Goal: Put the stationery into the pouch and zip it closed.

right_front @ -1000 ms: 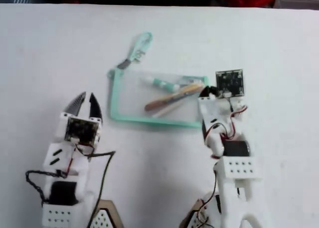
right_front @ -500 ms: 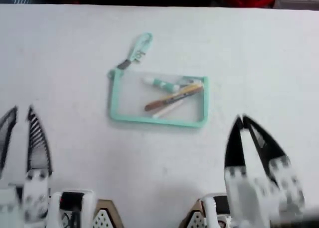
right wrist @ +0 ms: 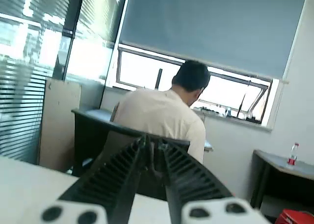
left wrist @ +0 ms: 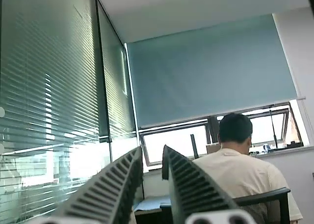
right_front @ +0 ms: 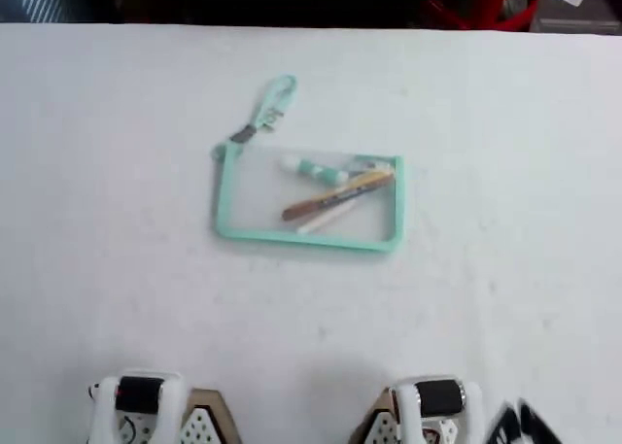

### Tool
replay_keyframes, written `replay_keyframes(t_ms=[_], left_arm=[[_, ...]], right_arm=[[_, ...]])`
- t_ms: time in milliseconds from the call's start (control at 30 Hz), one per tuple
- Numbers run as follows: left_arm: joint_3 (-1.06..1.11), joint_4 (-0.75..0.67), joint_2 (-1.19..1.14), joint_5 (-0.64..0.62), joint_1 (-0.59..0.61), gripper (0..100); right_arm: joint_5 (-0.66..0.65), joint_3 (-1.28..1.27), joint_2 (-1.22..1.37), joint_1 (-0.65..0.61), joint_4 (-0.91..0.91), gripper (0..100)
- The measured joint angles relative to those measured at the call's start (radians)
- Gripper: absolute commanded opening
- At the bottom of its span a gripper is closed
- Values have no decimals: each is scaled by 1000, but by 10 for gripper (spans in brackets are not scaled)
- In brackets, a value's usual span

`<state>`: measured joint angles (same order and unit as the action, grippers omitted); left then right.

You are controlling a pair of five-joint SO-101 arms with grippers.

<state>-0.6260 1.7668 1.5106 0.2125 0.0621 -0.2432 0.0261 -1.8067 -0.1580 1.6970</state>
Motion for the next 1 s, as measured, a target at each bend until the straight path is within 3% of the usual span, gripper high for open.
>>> replay_keyframes(t_ms=[267,367,467,733,900,1000], left_arm=[[-38,6,230,-2,106,87],[43,6,281,-2,152,87],[269,-35,295,-2,152,87],[1192,-287,319,-2,152,87],[1441,-394,322,0,143,90],[1625,-516,318,0,138,90]], right_arm=[[0,161,-2,0,6,32],[0,167,-3,0,11,31],[0,137,-3,3,11,28],[0,-187,-3,3,12,28],[0,-537,3,-3,-3,28],[-2,-763,-2,-2,-114,28]])
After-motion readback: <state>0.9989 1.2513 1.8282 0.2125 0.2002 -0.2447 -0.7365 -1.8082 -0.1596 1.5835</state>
